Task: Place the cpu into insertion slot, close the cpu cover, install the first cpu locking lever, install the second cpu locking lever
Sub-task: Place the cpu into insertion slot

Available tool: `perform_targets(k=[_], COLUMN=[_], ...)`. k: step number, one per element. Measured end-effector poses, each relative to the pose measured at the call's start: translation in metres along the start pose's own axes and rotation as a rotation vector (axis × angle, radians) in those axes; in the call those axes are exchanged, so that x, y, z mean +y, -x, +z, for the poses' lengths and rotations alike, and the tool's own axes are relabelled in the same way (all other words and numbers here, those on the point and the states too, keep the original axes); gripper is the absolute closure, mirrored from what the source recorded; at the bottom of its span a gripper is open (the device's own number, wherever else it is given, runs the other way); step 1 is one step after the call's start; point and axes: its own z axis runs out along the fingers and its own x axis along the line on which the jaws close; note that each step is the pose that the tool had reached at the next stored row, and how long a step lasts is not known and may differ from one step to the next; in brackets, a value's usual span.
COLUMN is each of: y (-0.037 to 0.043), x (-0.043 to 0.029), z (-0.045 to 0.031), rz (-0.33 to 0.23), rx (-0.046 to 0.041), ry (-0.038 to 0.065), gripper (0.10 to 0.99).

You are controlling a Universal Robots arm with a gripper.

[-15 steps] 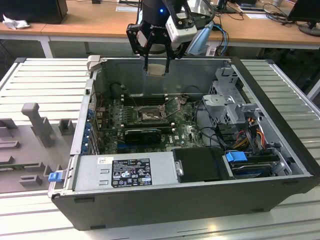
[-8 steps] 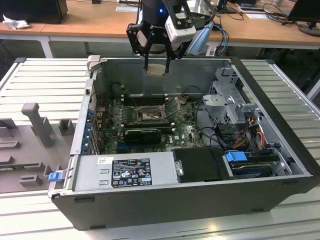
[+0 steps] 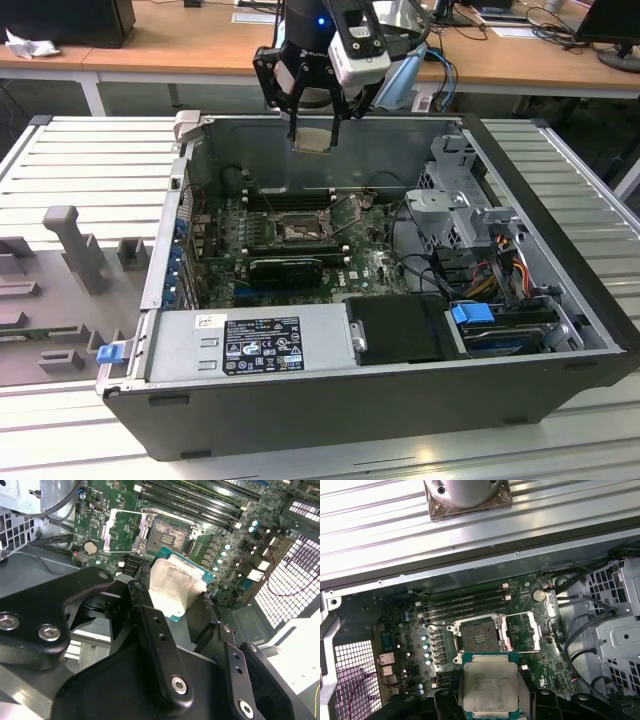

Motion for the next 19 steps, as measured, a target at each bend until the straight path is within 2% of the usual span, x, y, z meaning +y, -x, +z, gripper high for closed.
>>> perform_targets(k=[19], y=[0.0000], x=[0.0000], z=[0.0002], rz=[0.042], rx=[-0.0038], ry=[0.001], gripper=[0.557])
